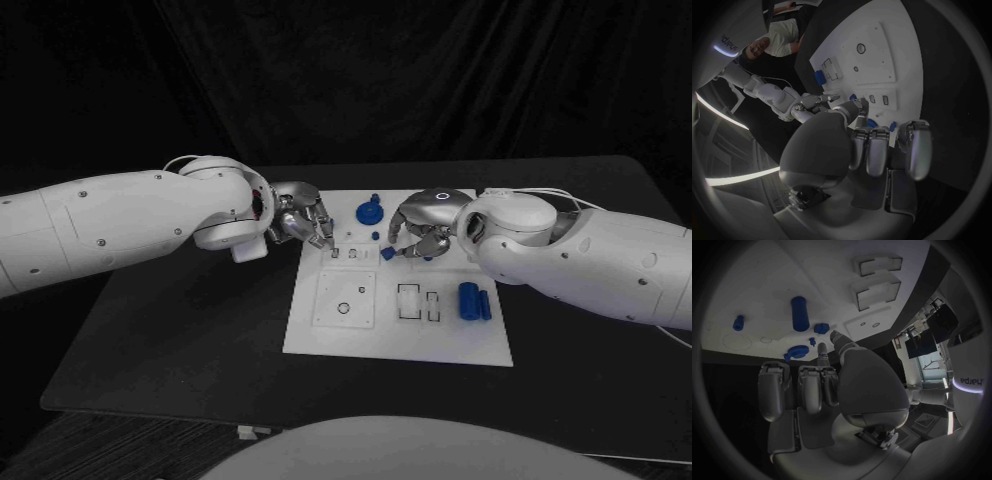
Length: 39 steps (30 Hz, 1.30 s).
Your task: Assemble the parts on the task board
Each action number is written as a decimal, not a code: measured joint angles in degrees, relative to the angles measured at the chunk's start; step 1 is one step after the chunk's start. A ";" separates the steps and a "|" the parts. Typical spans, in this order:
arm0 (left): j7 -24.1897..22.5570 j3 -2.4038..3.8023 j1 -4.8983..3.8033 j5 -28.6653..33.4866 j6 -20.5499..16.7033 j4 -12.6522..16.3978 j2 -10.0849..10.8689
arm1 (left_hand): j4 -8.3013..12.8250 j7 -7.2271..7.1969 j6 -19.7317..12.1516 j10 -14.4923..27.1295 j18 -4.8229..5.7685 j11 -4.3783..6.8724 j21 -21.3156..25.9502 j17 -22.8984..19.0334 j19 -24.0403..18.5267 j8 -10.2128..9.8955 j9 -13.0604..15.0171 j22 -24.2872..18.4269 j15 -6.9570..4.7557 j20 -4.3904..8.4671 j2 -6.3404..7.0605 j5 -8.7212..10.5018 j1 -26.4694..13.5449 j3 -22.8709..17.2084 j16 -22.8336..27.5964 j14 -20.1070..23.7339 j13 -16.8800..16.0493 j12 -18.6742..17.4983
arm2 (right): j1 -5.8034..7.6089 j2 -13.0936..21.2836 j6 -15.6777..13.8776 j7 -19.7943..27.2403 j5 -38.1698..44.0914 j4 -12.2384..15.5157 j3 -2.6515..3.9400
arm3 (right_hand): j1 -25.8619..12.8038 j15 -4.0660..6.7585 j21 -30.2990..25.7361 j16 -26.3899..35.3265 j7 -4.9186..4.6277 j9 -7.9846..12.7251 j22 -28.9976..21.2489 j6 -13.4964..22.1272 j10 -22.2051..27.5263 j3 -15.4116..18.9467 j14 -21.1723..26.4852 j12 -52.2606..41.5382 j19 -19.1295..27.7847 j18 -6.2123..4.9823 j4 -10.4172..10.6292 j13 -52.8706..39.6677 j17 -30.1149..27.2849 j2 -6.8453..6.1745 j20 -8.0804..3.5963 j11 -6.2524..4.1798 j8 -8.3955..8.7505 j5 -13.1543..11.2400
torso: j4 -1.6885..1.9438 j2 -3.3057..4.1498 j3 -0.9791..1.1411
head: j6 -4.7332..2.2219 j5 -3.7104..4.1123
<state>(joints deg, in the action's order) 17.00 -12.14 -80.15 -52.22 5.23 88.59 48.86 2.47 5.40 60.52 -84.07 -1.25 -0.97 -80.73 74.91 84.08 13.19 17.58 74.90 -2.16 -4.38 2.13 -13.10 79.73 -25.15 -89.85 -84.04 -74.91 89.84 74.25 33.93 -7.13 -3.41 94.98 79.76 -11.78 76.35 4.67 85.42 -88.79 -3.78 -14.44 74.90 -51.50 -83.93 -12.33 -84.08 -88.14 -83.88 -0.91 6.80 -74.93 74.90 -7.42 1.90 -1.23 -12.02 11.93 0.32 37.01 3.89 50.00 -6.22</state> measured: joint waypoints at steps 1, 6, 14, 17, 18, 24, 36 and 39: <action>0.00 0.00 0.00 -0.07 0.00 -0.04 -0.01 | 0.02 -0.19 0.19 0.00 0.00 0.00 -0.17 0.00 0.00 0.00 -0.17 0.00 0.00 0.00 -0.05 -0.56 0.05 -0.02 0.00 0.00 0.00 0.00 | -0.01 -0.01 0.01 0.00 0.00 0.00 0.00 | 0.11 0.00 0.00 0.00 0.00 0.00 0.00 0.00 0.00 0.00 0.00 0.00 0.00 0.00 0.00 0.00 0.00 -0.11 0.00 0.00 0.00 -0.19 | 0.00 0.00 0.00 | 0.00 0.01; -0.12 0.00 0.00 -0.55 -0.04 -0.20 -0.11 | 0.32 -0.29 0.91 0.16 0.00 0.16 -0.36 0.00 -0.21 0.00 -0.59 0.00 -0.11 0.20 0.17 -1.74 0.27 -0.31 0.00 0.11 0.00 0.00 | -0.08 -0.06 0.03 0.01 0.02 -0.01 0.00 | 0.36 0.00 0.00 0.00 0.00 0.00 0.00 0.00 0.00 0.00 0.00 0.00 0.00 0.00 0.00 0.00 0.00 0.14 0.00 0.00 0.00 -0.22 | 0.01 0.00 0.02 | 0.00 0.01; -0.59 0.00 0.00 -1.23 -0.18 -0.41 -0.26 | 0.32 -0.19 1.43 0.16 0.00 0.15 -0.60 0.00 0.00 -0.02 -0.83 0.00 -0.40 0.40 0.17 -2.09 0.27 -0.31 0.00 0.00 0.00 0.00 | -0.21 -0.18 0.07 0.03 0.04 -0.13 0.00 | 0.34 0.00 0.00 0.00 0.00 0.07 0.04 0.00 0.00 0.00 0.00 0.00 0.00 0.00 0.00 0.01 0.00 0.12 0.00 0.00 0.18 -0.62 | 0.00 0.00 0.02 | 0.00 0.05; -0.85 0.00 0.00 -1.37 -0.27 -0.57 -0.28 | 0.31 -0.21 1.45 -0.05 0.00 0.35 -0.60 0.00 0.00 -0.08 -0.99 0.00 -0.40 0.41 0.18 -2.78 0.27 -0.31 0.00 0.00 0.00 0.00 | -0.29 -0.29 0.10 0.05 0.05 -0.33 0.00 | 0.50 0.00 0.00 0.00 0.00 0.15 0.05 0.00 0.00 0.17 0.00 0.00 0.00 0.00 0.17 0.01 0.00 -0.03 0.00 0.00 0.33 -0.67 | -0.02 0.01 0.02 | 0.00 0.03; -0.98 0.00 0.00 -1.43 -0.31 -0.64 -0.28 | 0.31 -0.27 1.52 -0.06 0.00 0.36 -0.60 0.00 0.00 -0.16 -1.13 0.00 -0.40 0.41 0.19 -3.35 0.25 -0.31 0.00 0.00 0.00 0.00 | -0.31 -0.34 0.11 0.05 0.05 -0.44 0.00 | 0.50 0.00 0.00 0.00 0.00 0.20 0.04 0.00 0.00 0.23 0.00 0.00 0.00 0.00 0.23 0.01 0.00 -0.04 0.00 0.00 0.33 -0.67 | -0.03 0.02 0.02 | 0.00 0.03; -1.57 0.00 0.00 -1.60 -0.58 -0.76 -0.29 | -2.79 1.56 -5.68 0.04 0.00 -0.79 -0.60 0.00 -0.21 -4.59 -3.66 0.05 0.47 0.19 1.00 -0.08 -2.56 3.27 0.00 0.03 0.00 0.00 | -0.40 -0.56 0.13 0.06 0.07 -0.84 0.00 | 0.76 0.00 0.00 0.00 0.22 0.56 0.04 1.05 -0.13 0.40 0.00 0.00 -0.20 0.00 0.41 0.01 0.00 -0.05 -0.19 -0.13 1.19 -0.67 | -0.03 0.04 0.02 | 0.00 0.03; -2.07 0.00 0.00 -1.75 -0.62 -0.76 -0.29 | -3.85 1.79 -6.51 0.04 0.00 -0.79 -0.15 0.00 0.01 -4.92 -4.28 0.04 0.47 -0.03 0.70 0.03 -2.86 4.31 0.00 0.02 0.00 0.00 | -0.50 -1.97 0.01 0.04 0.09 -2.06 0.00 | 1.33 0.15 0.00 0.00 0.55 1.30 0.03 2.62 -0.01 0.71 0.15 0.00 -0.21 0.00 0.71 0.02 0.00 0.03 -0.20 -0.42 2.60 -0.43 | 0.01 0.00 0.01 | 0.00 0.01; -2.08 0.00 0.00 -1.76 -0.54 -0.81 -0.29 | -3.90 1.79 -6.51 0.04 0.00 -0.79 -0.15 0.00 -0.12 -4.92 -4.32 0.04 0.47 -0.17 0.70 0.03 -2.86 4.36 0.00 0.02 0.00 0.00 | -0.51 -2.56 0.08 0.00 0.09 -2.57 0.00 | 1.33 0.15 0.00 0.00 0.61 1.36 0.03 2.67 -0.01 0.71 0.15 0.00 -0.21 0.00 0.72 0.02 0.00 0.03 -0.20 -0.42 2.60 -0.17 | 0.01 0.00 0.00 | 0.00 0.04</action>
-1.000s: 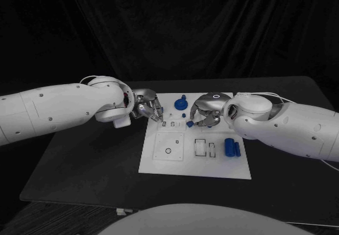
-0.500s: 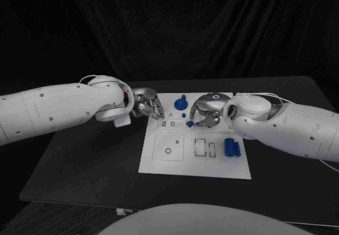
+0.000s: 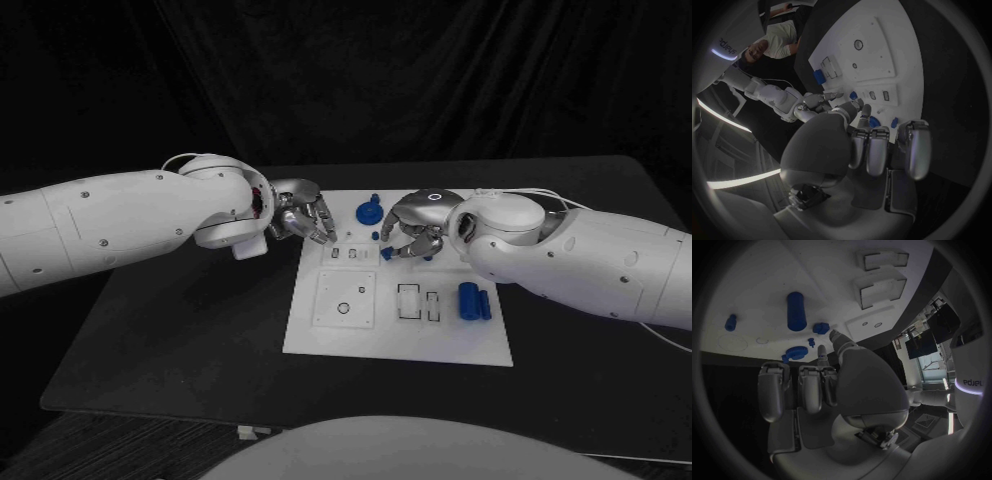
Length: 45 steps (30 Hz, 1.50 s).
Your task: Assemble the parts on the task board
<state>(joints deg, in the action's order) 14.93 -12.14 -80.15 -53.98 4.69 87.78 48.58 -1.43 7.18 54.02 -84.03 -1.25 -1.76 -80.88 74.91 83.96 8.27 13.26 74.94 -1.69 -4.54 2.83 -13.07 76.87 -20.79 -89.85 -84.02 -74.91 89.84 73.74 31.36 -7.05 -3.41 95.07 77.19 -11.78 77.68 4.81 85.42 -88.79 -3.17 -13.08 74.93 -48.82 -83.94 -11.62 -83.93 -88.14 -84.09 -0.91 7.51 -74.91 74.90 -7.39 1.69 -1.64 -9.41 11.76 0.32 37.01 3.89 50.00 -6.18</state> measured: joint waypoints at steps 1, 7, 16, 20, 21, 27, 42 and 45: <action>0.00 0.00 0.00 -0.01 0.02 -0.02 0.00 | 0.00 -0.01 0.01 0.00 0.00 0.00 0.00 0.00 -0.07 0.00 -0.01 0.00 0.00 -0.07 0.00 0.00 0.00 0.00 0.00 0.00 0.00 0.00 | 0.00 -0.22 0.06 -0.02 0.01 -0.20 0.00 | 0.00 0.00 0.00 0.00 0.00 0.00 0.00 0.00 0.00 0.00 0.00 0.00 0.00 0.00 0.00 0.00 0.00 0.00 0.00 0.00 0.00 0.22 | 0.00 0.00 0.00 | 0.00 0.00; 0.00 -0.01 0.00 -0.03 0.15 -0.31 -0.13 | -0.31 -0.02 0.02 0.20 0.00 -0.20 0.34 0.00 -0.07 0.00 -0.14 0.00 0.17 -0.07 -0.23 0.00 -0.23 0.31 0.00 0.18 0.00 0.00 | -0.01 -1.58 0.95 -0.18 1.01 -1.41 0.00 | 0.00 0.00 0.00 0.00 -0.28 0.00 -0.01 -0.77 0.00 0.52 0.00 0.00 0.00 0.00 0.31 0.00 0.00 0.00 0.00 0.00 0.00 0.40 | 0.03 0.01 -0.03 | 0.00 0.16; 0.00 -0.01 0.00 -0.05 0.33 -0.35 -0.23 | -0.47 -0.02 0.02 0.20 0.00 -0.20 0.82 0.00 -0.07 0.00 -0.20 -0.01 0.17 -0.06 -0.46 0.00 -0.45 0.47 0.00 0.18 0.00 0.00 | -0.08 -2.21 3.17 -0.36 2.90 -2.28 0.01 | -0.40 0.21 0.00 0.00 -0.10 -0.11 -0.01 -1.36 0.00 1.18 -0.21 0.00 0.17 0.00 0.87 0.00 0.00 -0.40 -0.17 0.00 -0.24 -0.05 | 0.04 0.03 -0.07 | 0.00 -0.01; 0.00 -0.01 0.00 -0.06 0.39 -0.46 -0.23 | -0.64 -0.02 0.02 0.20 -0.60 -0.20 1.06 0.00 -0.07 0.00 -0.25 -0.01 0.17 -0.06 -0.46 0.00 -0.45 0.63 0.00 0.18 0.00 0.00 | -0.19 -2.34 4.08 -0.49 3.42 -2.58 0.01 | -0.40 0.21 0.00 0.00 -0.10 -0.11 -0.01 -1.36 0.00 1.18 -0.21 0.00 0.17 0.00 0.86 0.00 0.00 -0.39 -0.17 0.00 -0.24 -0.33 | 0.04 0.05 -0.11 | 0.00 0.11; 0.00 -0.01 0.00 -0.06 0.40 -0.48 -0.23 | -0.63 -0.02 0.02 0.20 -0.93 -0.20 1.06 0.00 -0.07 0.00 -0.26 -0.01 0.17 -0.06 -0.46 0.00 -0.45 0.63 0.00 0.18 0.00 0.00 | -0.23 -2.37 4.20 -0.52 3.52 -2.65 0.01 | -0.40 0.21 0.00 0.00 -0.10 -0.11 -0.01 -1.36 0.00 1.18 -0.21 0.00 0.17 0.00 0.86 0.00 0.01 -0.39 -0.17 0.00 -0.24 -0.33 | 0.04 0.07 -0.12 | 0.00 0.14; 0.00 -0.01 0.00 -0.07 0.55 -0.50 -0.33 | -0.79 -0.02 0.02 0.20 -0.93 -0.20 1.33 0.00 0.14 0.00 -0.31 -0.01 0.38 -0.27 -0.69 0.00 -0.22 0.78 0.00 -0.03 0.00 -0.26 | -0.58 -2.56 4.07 -0.61 4.12 -3.06 0.01 | -0.08 0.21 0.00 0.00 -0.30 -0.40 -0.02 -1.96 0.00 1.18 -0.21 0.00 0.17 0.00 0.86 0.01 0.04 -0.67 -0.17 0.00 -0.57 0.67 | 0.00 0.07 -0.16 | 0.00 -0.02; 0.03 -0.01 0.00 -0.08 1.12 -0.54 -0.60 | -0.79 -0.02 0.03 0.20 -0.92 -0.20 2.15 0.00 -0.08 0.11 -0.38 -0.02 0.38 -0.48 -1.07 0.00 0.16 0.78 0.00 -0.03 0.00 -0.72 | -1.55 -2.88 1.69 -0.47 5.00 -4.48 0.01 | 0.97 0.20 0.00 0.00 0.01 -0.81 -0.02 -2.96 0.00 0.76 -0.21 0.00 0.17 0.00 0.45 0.01 0.04 0.11 -0.17 0.00 -0.85 3.70 | -0.02 0.03 -0.05 | 0.00 0.14; 0.04 0.00 0.00 -0.09 1.26 -0.59 -0.62 | -0.94 -0.02 0.03 0.20 -0.92 -0.20 2.15 0.00 -0.07 0.22 -0.44 -0.02 0.38 -0.48 -1.14 0.00 0.23 0.93 0.00 -0.03 0.00 -0.78 | -1.63 -2.89 1.01 -0.37 5.08 -4.60 0.01 | 1.18 0.24 0.00 0.00 0.02 -1.08 -0.02 -3.98 -0.02 0.70 -0.18 0.00 0.17 0.00 0.39 0.01 0.03 0.32 -0.17 -0.02 -1.35 3.90 | -0.02 0.02 -0.03 | 0.00 0.08</action>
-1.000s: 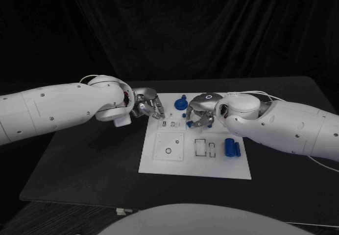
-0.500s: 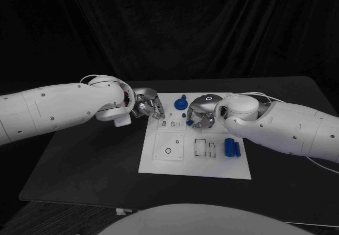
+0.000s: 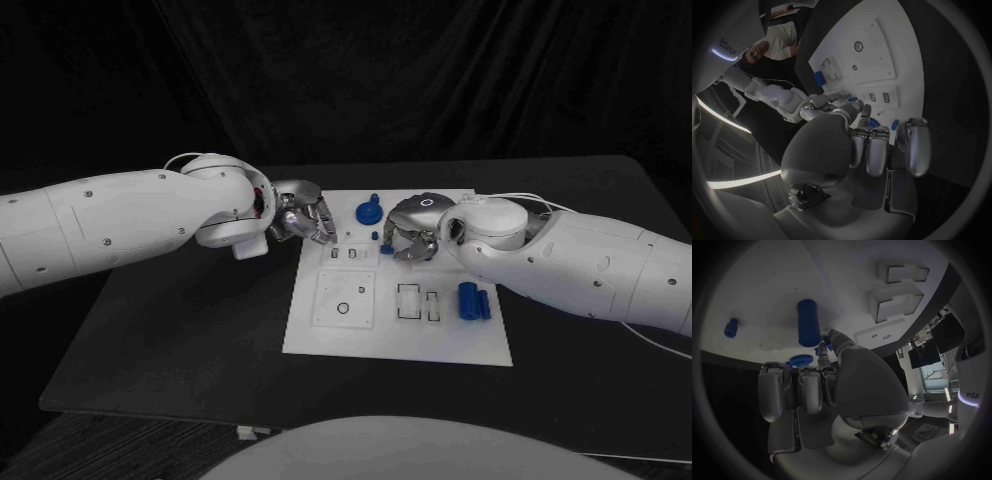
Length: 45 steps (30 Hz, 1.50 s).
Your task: Assemble the parts on the task board
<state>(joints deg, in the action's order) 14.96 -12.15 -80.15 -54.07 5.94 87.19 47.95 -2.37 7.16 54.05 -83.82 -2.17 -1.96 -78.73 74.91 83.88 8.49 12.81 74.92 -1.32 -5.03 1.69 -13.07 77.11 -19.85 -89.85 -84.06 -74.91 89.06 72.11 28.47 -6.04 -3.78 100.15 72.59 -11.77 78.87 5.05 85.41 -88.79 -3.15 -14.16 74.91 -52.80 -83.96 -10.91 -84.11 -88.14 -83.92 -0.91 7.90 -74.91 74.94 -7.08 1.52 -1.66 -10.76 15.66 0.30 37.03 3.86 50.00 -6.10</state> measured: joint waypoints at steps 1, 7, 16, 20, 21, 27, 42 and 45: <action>0.00 0.00 0.00 0.00 0.04 -0.02 -0.01 | 0.00 0.00 0.00 0.00 0.00 0.00 0.23 0.00 0.00 0.00 0.00 0.00 0.00 0.00 0.00 0.00 0.00 0.00 0.00 0.00 0.00 0.00 | -0.02 0.00 -0.20 0.04 0.02 -0.03 0.00 | 0.00 0.17 0.00 0.00 0.09 -0.38 0.00 -1.38 -0.13 -0.10 0.17 0.00 -0.02 0.00 -0.10 0.00 0.00 0.00 -0.02 -0.13 -0.74 0.00 | 0.00 0.00 0.01 | 0.00 -0.01; 0.03 0.00 0.00 -0.01 0.34 -0.13 -0.06 | 0.00 0.00 0.00 0.00 0.01 0.00 1.00 0.00 -0.29 0.00 -0.12 0.00 0.00 -0.14 -0.53 -0.23 0.53 0.00 0.00 0.00 0.00 -0.59 | -0.07 0.02 -1.53 0.36 0.09 -0.10 0.00 | 0.23 0.18 0.00 0.00 -0.02 -1.30 0.00 -3.40 0.01 -0.16 0.18 0.00 -0.22 0.00 -0.16 0.00 0.00 0.23 -0.21 -0.40 -1.88 0.27 | -0.01 0.00 0.02 | 0.00 -0.07; 0.04 0.00 0.00 -0.02 0.76 -0.33 -0.27 | -0.49 0.00 0.00 0.00 0.01 0.00 1.68 0.00 -0.90 0.26 -0.28 0.00 0.00 -0.33 -0.83 -0.56 0.83 -0.01 0.00 0.00 0.00 -1.04 | -0.10 0.00 -3.04 0.76 -0.18 -0.13 0.00 | -1.01 0.17 0.00 0.00 0.09 -1.83 -0.01 -3.93 0.01 0.20 0.17 0.00 -0.21 0.00 0.20 0.00 -0.01 1.45 -0.21 -0.39 -2.10 -0.50 | 0.00 0.00 0.02 | 0.00 -0.10; 0.05 0.00 0.00 -0.02 0.94 -0.39 -0.31 | -0.49 0.00 0.00 0.00 0.01 0.00 1.84 0.00 -1.05 0.26 -0.28 -0.01 0.00 -0.18 -0.83 -0.56 0.83 -0.01 0.00 0.00 0.00 -1.04 | -0.12 0.00 -3.35 0.81 -0.60 -0.08 0.00 | -2.39 0.17 0.00 0.00 -0.36 -1.95 0.00 -3.47 0.01 0.95 0.17 0.00 -0.22 0.00 0.95 0.00 -0.01 1.26 -0.21 -0.39 -1.80 -2.24 | 0.00 0.01 0.02 | 0.00 -0.13; 0.06 0.00 0.00 -0.02 0.99 -0.40 -0.32 | -0.49 0.00 0.00 0.00 0.01 0.00 1.84 0.00 -1.05 0.26 -0.28 -0.01 0.00 -0.19 -0.83 -0.56 0.83 -0.01 0.00 0.00 0.00 -1.04 | -0.12 -0.01 -3.38 0.82 -0.70 -0.06 0.00 | -2.68 0.17 0.00 0.00 -0.44 -1.98 0.02 -3.40 0.01 1.07 0.17 0.00 -0.21 0.00 1.07 0.00 -0.01 0.98 -0.21 -0.39 -1.73 -2.77 | 0.00 0.01 0.02 | 0.00 -0.14; 0.09 -0.01 0.00 -0.02 1.38 -0.50 -0.41 | -0.49 0.00 0.00 -0.19 0.01 -0.19 2.29 0.00 -1.05 0.26 -0.35 -0.01 0.00 -0.19 -1.06 -0.56 1.06 -0.01 0.00 0.00 -0.01 -1.27 | -0.15 -0.04 -3.41 0.82 -1.25 0.07 0.00 | -3.87 -0.31 -0.45 0.00 -1.56 -1.53 0.04 0.54 -0.08 1.98 0.12 0.00 0.00 0.00 1.98 0.00 -0.01 0.52 0.01 0.35 0.79 -6.96 | 0.01 0.02 0.02 | 0.00 -0.19; 0.19 -0.01 0.00 -0.02 2.23 -0.63 -0.57 | -0.52 0.00 0.00 -0.20 0.01 -0.20 2.51 0.00 -1.25 0.26 -0.40 -0.01 0.00 -0.39 -1.06 -0.56 1.06 0.03 0.00 0.00 -0.01 -1.48 | -0.37 -0.32 -3.27 0.80 -1.77 0.13 0.00 | -1.31 -0.31 -1.13 0.01 -1.01 -0.43 0.03 2.98 -0.08 1.24 0.12 0.09 -0.21 -0.01 1.24 0.00 -0.02 0.64 0.22 0.35 2.57 -5.84 | 0.01 0.02 0.02 | 0.00 -0.15; 0.20 -0.01 0.00 -0.02 2.37 -0.65 -0.60 | -0.65 0.00 0.00 -0.20 0.02 -0.20 2.51 0.00 -1.25 0.26 -0.40 -0.01 -0.01 -0.39 -1.06 -0.56 1.06 0.16 0.00 0.00 -0.01 -1.48 | -0.55 -0.41 -3.25 0.80 -1.80 0.09 0.01 | -0.36 -0.31 -1.13 0.03 -0.88 -0.53 0.02 0.90 -0.08 0.70 0.12 0.22 -0.21 0.00 0.48 0.00 -0.02 1.01 0.22 0.35 1.73 -2.96 | 0.01 0.02 0.02 | 0.00 -0.15</action>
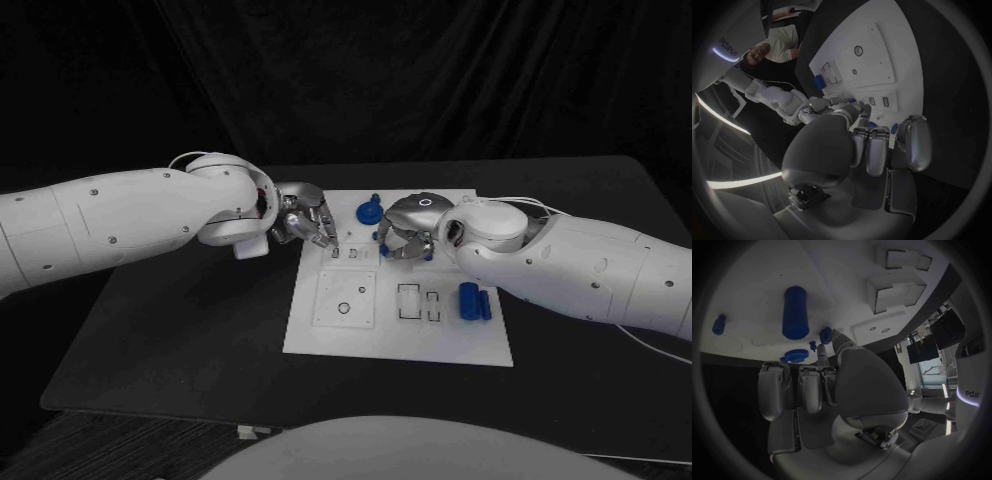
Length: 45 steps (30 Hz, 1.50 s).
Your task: Assemble the parts on the task board
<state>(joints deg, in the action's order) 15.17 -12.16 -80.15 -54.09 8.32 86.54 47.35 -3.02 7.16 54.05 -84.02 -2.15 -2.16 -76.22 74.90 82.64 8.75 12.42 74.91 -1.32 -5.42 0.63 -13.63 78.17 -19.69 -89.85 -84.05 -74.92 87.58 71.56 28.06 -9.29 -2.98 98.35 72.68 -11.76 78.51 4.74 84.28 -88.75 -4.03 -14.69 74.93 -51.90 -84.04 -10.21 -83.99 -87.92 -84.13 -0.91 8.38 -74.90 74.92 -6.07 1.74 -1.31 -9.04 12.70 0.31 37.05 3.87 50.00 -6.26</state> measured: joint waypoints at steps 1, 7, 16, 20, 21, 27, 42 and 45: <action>0.00 0.00 0.00 0.00 0.04 0.00 0.00 | 0.00 0.00 0.00 0.00 0.00 0.00 0.00 0.00 0.00 0.00 0.00 0.00 0.00 0.00 0.00 0.00 0.00 0.00 0.00 0.00 0.00 0.00 | -0.05 -0.02 0.00 0.00 -0.01 -0.01 0.00 | 0.51 0.00 -0.24 0.00 0.01 -0.14 0.00 -0.72 0.00 -0.15 0.00 0.00 0.00 0.00 -0.29 0.00 0.00 0.04 0.00 0.00 -0.34 0.76 | 0.01 0.00 0.00 | 0.00 -0.02; 0.01 0.00 0.00 0.00 0.29 0.00 -0.01 | 0.00 0.00 0.00 0.00 0.00 0.00 0.22 0.00 -0.21 0.00 -0.05 0.00 0.00 0.20 -0.19 0.00 0.19 0.00 0.00 0.00 0.00 0.00 | -0.15 -0.05 -0.02 0.01 -0.08 -0.05 0.05 | 1.13 0.00 -0.29 0.00 0.04 -0.71 0.00 -2.99 0.00 -0.70 0.00 0.00 0.00 0.00 -1.13 0.00 0.00 0.21 0.00 0.00 -1.37 2.74 | 0.01 0.00 0.00 | 0.00 -0.13; 0.01 0.00 0.00 -0.01 0.57 -0.01 -0.01 | -0.32 0.00 0.00 0.00 0.00 0.00 0.22 0.00 -0.36 0.24 -0.10 0.00 0.00 0.05 -0.46 0.00 0.00 -0.01 0.00 0.00 0.00 -0.23 | -0.18 0.10 -0.41 0.10 -0.14 0.17 0.07 | 1.11 0.00 -0.51 0.00 0.12 -1.53 -0.01 -5.21 0.00 -0.69 0.00 0.00 0.00 0.00 -1.45 0.00 0.00 0.17 0.00 0.00 -2.64 2.72 | 0.01 0.00 -0.01 | 0.00 -0.16; 0.05 0.00 0.00 -0.02 0.85 -0.02 0.00 | -0.32 0.00 0.00 0.00 0.00 0.00 0.59 0.00 -0.41 0.24 -0.11 0.00 0.00 0.00 -0.46 0.00 0.00 -0.01 0.00 0.00 0.00 -0.23 | -0.29 0.75 -1.38 0.33 -0.14 1.06 0.00 | 1.11 0.00 -0.51 0.00 0.14 -1.89 -0.01 -5.24 0.00 -0.68 0.00 0.00 0.00 0.00 -1.46 0.00 -0.01 0.17 0.00 0.00 -2.66 2.71 | 0.00 -0.01 -0.01 | 0.00 -0.29; 0.06 0.00 0.00 -0.02 0.93 -0.03 0.00 | -0.32 0.00 0.00 0.00 0.00 0.00 0.59 0.00 -0.41 0.24 -0.11 0.00 0.00 0.00 -0.46 0.00 0.00 -0.01 0.00 0.00 0.00 -0.23 | -0.30 0.95 -1.79 0.42 -0.14 1.36 -0.01 | 1.11 0.00 -0.51 0.00 0.05 -1.90 -0.01 -5.34 0.00 -0.68 0.00 0.00 0.00 0.00 -1.46 0.00 -0.01 0.16 0.00 0.00 -2.66 2.70 | 0.00 -0.01 -0.01 | 0.00 -0.31; 0.14 0.00 0.00 -0.02 1.29 -0.11 0.01 | -0.32 0.00 0.00 0.00 -0.94 0.00 0.59 0.00 -0.41 0.24 -0.11 0.00 0.00 0.00 -0.71 0.00 0.25 -0.01 0.00 0.00 0.00 -0.23 | -0.30 2.14 -5.83 1.07 0.09 3.62 -0.01 | 1.64 0.00 -0.51 0.00 0.08 -2.35 -0.02 -6.17 0.00 -0.53 0.00 0.00 0.00 0.00 -1.60 0.00 -0.01 -0.37 0.00 0.00 -3.26 2.26 | 0.00 -0.02 0.00 | 0.00 -0.49; 0.69 0.00 0.00 -0.02 2.45 -0.32 -0.25 | -0.79 0.21 -0.21 0.00 -0.93 0.01 0.88 0.00 -0.62 0.23 -0.24 0.00 0.00 0.20 -0.71 -0.24 0.25 0.14 0.00 0.00 0.00 -0.45 | -0.30 2.38 -11.52 1.75 2.30 5.60 0.01 | 0.99 0.00 -0.51 0.00 0.16 -2.83 -0.02 -6.27 0.00 -0.12 0.00 0.00 0.00 0.00 -1.20 0.00 -0.01 -0.35 0.00 0.00 -3.27 1.00 | -0.05 -0.04 0.00 | 0.00 -0.83; 0.79 0.00 0.00 -0.02 2.70 -0.38 -0.31 | -0.79 0.21 -0.21 0.00 -0.93 0.00 0.89 0.00 -0.62 0.23 -0.24 0.00 0.00 0.20 -0.70 -0.24 0.25 0.14 0.00 0.00 0.00 -0.45 | -0.30 1.86 -11.57 1.76 2.52 5.31 0.00 | 0.99 0.00 -0.51 0.00 0.15 -2.84 -0.03 -6.26 0.00 -0.11 0.00 0.00 0.00 0.00 -1.20 0.00 -0.01 -0.34 0.00 0.00 -3.27 0.72 | -0.04 -0.04 0.00 | 0.00 -0.76</action>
<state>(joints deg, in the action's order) 15.95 -12.16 -80.15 -54.11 11.01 86.16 47.04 -3.80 7.37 53.84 -84.02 -3.08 -2.15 -75.33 74.90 82.02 8.98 12.17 74.90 -1.32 -5.22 -0.07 -13.86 78.42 -19.55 -89.85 -84.05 -74.92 87.13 71.26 29.92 -20.86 -1.22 100.87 77.98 -11.76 79.50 4.74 83.77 -88.75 -3.88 -17.53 74.91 -58.17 -84.04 -10.33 -83.98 -87.92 -84.13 -0.92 7.18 -74.90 74.91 -6.41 1.74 -1.32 -12.31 13.42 0.26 37.01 3.87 50.00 -7.02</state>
